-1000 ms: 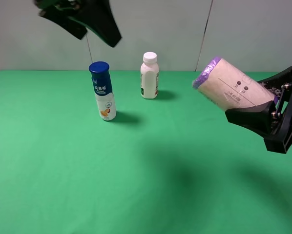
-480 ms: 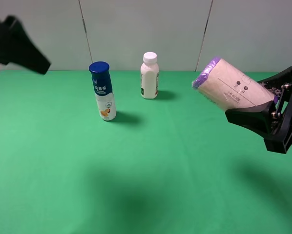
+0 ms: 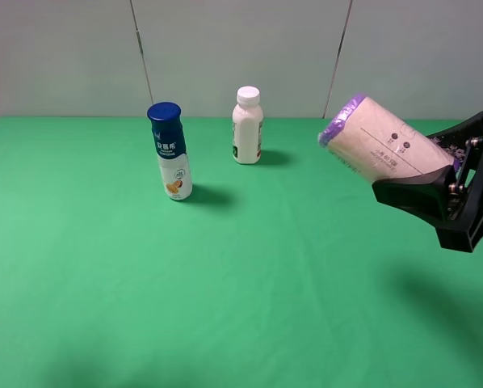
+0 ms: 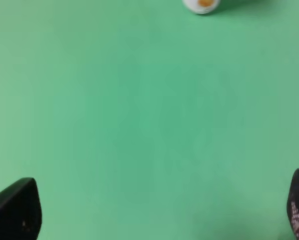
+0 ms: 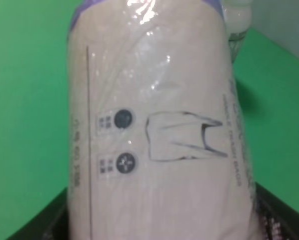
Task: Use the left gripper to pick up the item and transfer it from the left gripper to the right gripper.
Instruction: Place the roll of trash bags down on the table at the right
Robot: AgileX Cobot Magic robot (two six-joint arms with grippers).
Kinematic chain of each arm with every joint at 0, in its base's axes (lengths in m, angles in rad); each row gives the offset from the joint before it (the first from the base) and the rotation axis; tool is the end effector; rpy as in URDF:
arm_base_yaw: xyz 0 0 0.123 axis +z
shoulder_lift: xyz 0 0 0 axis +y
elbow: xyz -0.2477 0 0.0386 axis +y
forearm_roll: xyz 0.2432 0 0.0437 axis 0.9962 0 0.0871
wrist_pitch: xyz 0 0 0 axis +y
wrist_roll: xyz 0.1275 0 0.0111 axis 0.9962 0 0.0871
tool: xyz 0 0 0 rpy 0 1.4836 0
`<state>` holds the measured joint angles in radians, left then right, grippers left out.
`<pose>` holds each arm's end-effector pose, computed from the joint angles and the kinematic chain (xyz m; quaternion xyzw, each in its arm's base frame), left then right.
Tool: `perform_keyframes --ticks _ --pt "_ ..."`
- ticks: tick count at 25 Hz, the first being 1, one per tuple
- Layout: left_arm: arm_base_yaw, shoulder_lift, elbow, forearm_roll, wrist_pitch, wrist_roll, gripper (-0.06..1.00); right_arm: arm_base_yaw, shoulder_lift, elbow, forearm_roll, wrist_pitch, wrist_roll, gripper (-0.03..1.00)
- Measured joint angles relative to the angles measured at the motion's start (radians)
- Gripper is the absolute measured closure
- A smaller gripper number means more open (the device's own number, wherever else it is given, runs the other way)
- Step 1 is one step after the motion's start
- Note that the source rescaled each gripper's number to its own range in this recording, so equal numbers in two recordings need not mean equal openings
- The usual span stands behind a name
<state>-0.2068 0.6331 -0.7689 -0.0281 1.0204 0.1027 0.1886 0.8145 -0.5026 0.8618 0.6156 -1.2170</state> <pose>0.1438 -0.0333 0.2853 0.1405 0.9154 -0.0335 0.3759 0.1801 0.0915 0.2264 -0.3712 0.7977 0.1426 0.4533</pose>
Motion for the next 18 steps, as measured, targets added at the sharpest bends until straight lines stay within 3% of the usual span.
perform_keyframes --ticks 12,18 --pt "0.0 -0.521 0.201 0.018 0.083 -0.068 -0.01 0.0 0.0 0.0 0.0 0.0 0.043 0.96" --pt "0.0 -0.636 0.254 0.028 0.127 -0.134 -0.01 0.0 0.0 0.0 0.0 0.001 0.05 0.96"
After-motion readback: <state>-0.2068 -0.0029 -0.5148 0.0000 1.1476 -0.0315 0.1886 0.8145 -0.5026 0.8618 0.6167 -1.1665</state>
